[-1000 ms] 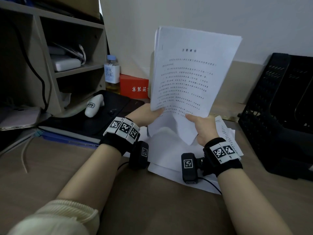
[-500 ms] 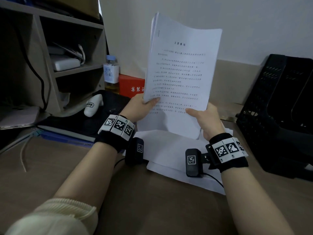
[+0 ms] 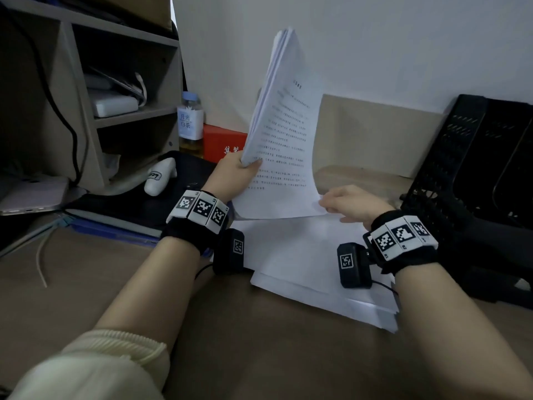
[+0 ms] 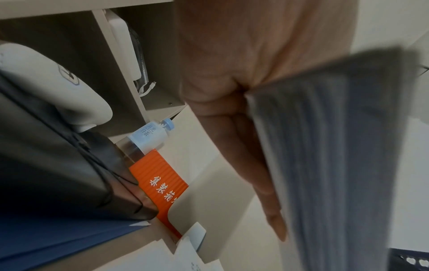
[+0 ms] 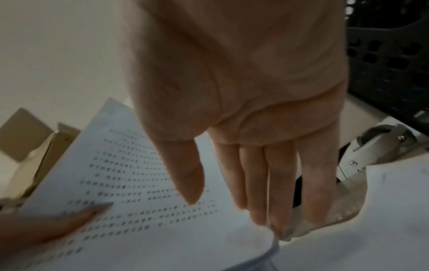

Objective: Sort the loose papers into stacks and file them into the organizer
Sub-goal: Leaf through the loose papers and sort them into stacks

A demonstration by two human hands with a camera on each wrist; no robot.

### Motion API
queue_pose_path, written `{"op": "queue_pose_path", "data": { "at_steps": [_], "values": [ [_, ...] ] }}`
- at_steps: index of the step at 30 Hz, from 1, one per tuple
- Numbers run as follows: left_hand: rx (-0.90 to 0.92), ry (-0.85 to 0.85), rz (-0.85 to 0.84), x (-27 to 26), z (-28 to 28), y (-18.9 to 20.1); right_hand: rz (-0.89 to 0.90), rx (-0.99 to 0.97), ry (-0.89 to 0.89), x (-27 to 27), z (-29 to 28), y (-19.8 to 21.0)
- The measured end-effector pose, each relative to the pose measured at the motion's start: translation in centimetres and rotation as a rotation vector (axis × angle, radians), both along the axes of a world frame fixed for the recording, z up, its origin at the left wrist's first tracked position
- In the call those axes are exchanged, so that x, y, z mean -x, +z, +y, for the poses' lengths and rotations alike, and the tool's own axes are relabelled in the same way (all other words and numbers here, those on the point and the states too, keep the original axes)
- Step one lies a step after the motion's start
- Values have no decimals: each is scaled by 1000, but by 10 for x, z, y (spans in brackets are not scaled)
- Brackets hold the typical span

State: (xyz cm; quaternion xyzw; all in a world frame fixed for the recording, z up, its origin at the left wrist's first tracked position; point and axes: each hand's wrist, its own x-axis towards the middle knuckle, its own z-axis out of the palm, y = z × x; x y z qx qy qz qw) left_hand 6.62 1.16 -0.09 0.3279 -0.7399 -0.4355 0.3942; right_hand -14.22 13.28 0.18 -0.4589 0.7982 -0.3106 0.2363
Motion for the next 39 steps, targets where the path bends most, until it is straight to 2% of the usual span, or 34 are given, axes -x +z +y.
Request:
{"op": "queue_pose_path", "data": {
  "at_steps": [4,7,9,13,22,33,39],
  "values": [
    [12,25,-21,2,3,3,315,-232,246,-19,4,0],
    [39,69,-58,3,4,6,408,-389,361,-38,9,-5],
    [32,94,-66,4,3,7,420,-486,457,-47,12,-8],
    [-1,122,-40,5,4,7,298,-558,601,-64,12,-9],
    [-29,92,-3,8,6,6,392,-618,587,-80,-5,-21],
    [-32,58,30,9,8,8,494,-594,618,-91,-2,-21],
    [-22,69,57,8,8,9,663,-542,654,-114,-2,-27]
  ]
}}
